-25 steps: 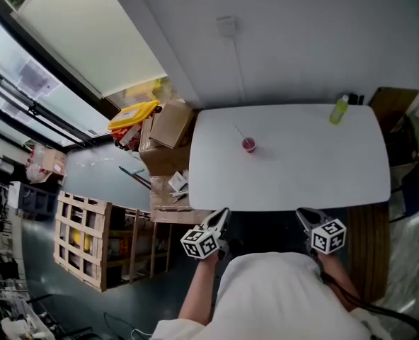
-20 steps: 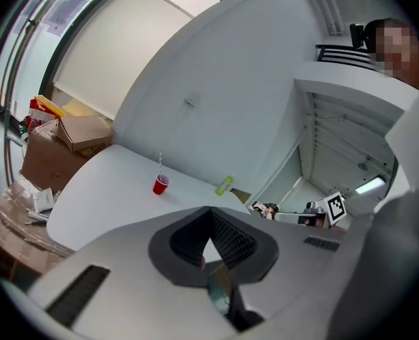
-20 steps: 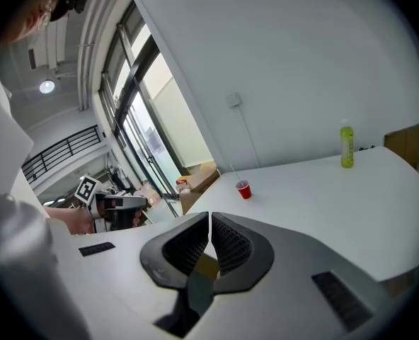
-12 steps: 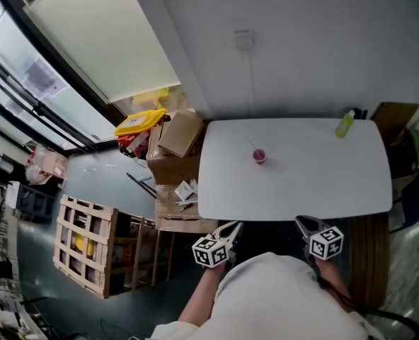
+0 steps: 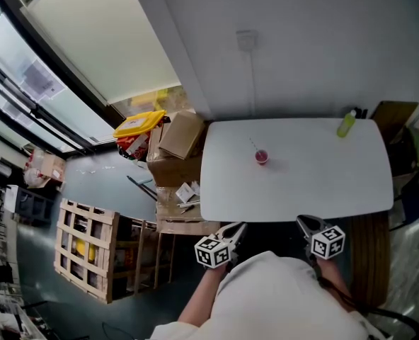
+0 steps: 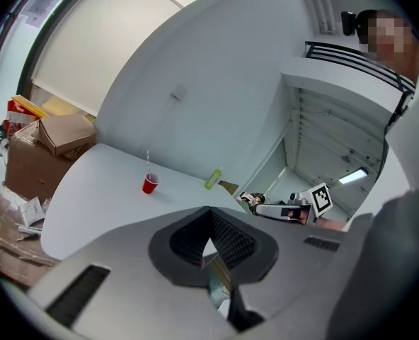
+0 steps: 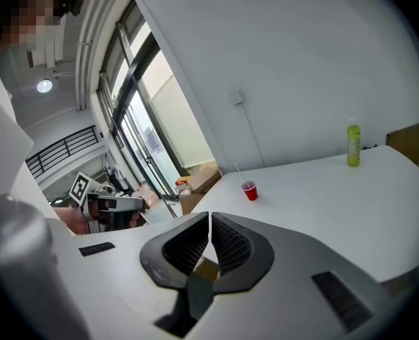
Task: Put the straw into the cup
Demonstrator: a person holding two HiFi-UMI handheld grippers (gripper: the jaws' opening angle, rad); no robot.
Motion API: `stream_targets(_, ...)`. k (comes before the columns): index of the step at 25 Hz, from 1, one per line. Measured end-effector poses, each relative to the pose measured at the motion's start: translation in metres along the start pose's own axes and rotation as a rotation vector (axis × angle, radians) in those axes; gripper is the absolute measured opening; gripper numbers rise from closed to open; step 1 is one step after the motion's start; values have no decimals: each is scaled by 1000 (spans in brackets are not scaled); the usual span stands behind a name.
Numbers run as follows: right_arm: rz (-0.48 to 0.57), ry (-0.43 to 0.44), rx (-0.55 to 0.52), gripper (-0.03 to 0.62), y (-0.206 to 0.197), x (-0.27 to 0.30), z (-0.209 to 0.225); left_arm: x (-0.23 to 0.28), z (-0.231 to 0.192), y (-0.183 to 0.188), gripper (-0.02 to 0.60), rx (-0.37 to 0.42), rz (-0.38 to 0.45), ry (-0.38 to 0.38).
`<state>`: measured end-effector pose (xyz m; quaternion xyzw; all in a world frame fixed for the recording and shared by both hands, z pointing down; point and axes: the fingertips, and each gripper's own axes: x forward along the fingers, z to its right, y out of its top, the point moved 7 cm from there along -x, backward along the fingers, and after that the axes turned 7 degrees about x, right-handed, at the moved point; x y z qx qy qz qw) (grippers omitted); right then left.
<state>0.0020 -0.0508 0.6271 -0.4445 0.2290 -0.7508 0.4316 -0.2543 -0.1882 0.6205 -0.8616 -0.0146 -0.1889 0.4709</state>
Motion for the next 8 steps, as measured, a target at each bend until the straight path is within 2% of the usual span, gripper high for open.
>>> stream_targets(8,-1,1,1,38,1,6,-8,0,-6,6,2,12,-20,-21)
